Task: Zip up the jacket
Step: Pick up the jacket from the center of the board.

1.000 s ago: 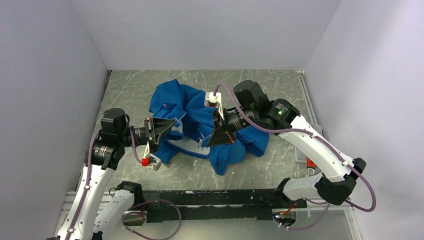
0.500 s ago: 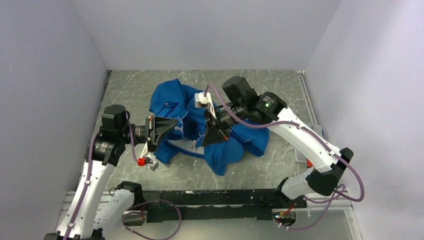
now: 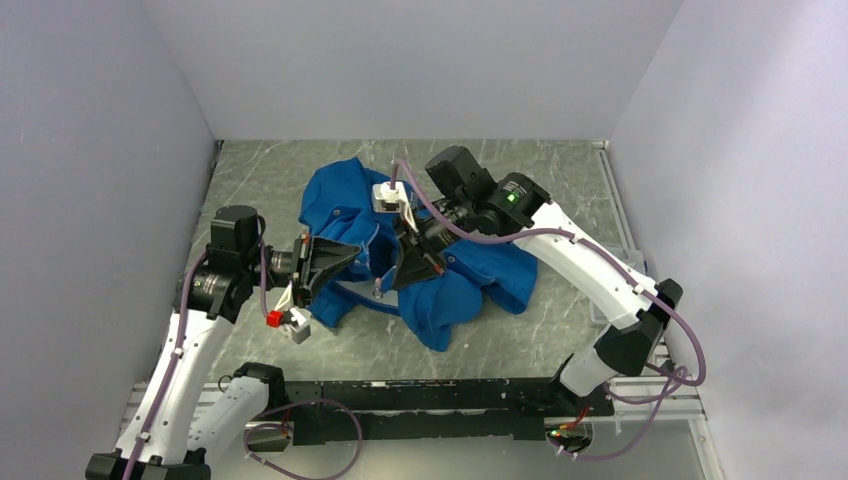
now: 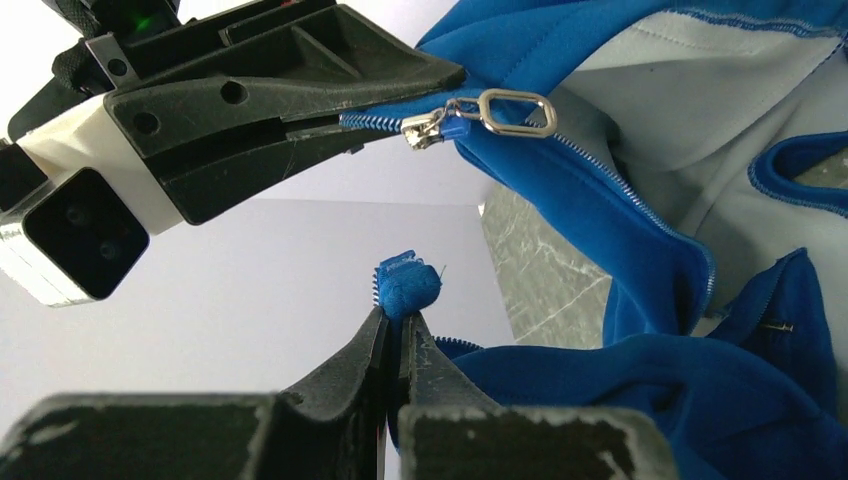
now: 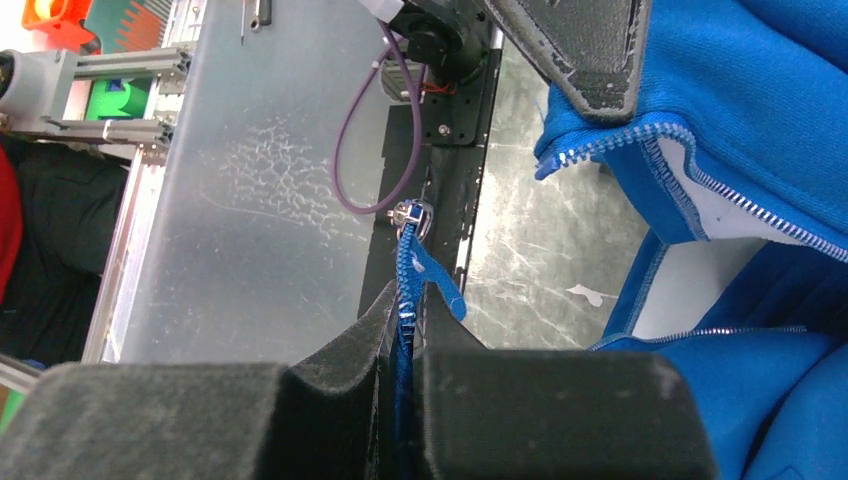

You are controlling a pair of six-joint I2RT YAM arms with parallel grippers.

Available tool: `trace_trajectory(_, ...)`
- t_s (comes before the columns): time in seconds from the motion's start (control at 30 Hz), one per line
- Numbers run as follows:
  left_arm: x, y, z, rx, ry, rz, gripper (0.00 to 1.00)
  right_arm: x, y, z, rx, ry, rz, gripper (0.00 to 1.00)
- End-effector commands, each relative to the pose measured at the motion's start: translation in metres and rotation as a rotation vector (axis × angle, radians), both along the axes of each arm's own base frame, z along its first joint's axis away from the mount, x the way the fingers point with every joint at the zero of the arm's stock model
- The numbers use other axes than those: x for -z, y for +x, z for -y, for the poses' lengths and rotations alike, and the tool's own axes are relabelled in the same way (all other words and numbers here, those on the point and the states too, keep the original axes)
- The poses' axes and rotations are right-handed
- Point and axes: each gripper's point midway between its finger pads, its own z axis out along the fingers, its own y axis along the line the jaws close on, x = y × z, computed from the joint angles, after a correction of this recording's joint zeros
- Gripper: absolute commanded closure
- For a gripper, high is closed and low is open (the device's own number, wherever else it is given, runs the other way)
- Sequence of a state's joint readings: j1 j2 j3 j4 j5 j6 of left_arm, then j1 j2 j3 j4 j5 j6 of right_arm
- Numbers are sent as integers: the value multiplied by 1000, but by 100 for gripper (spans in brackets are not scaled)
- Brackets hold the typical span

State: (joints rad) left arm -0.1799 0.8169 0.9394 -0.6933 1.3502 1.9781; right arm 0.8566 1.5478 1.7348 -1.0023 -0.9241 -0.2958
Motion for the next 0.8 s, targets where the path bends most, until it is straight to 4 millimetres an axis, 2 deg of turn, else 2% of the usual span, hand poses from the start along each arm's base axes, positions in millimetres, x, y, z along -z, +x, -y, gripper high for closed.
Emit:
trace_trajectory(0.0,-43,-55,3,224,-177,492,99,-23,-6,-5,-51,73,24,100)
trace_trajectory(0.43,-47,-68,3,246,-202,531,99,-18,-8,-11,-57,43,16,100)
trace_trajectory(0.77,-43,-78,7,283,-200,540,99,-18,-5,-15,-49,37,9,100)
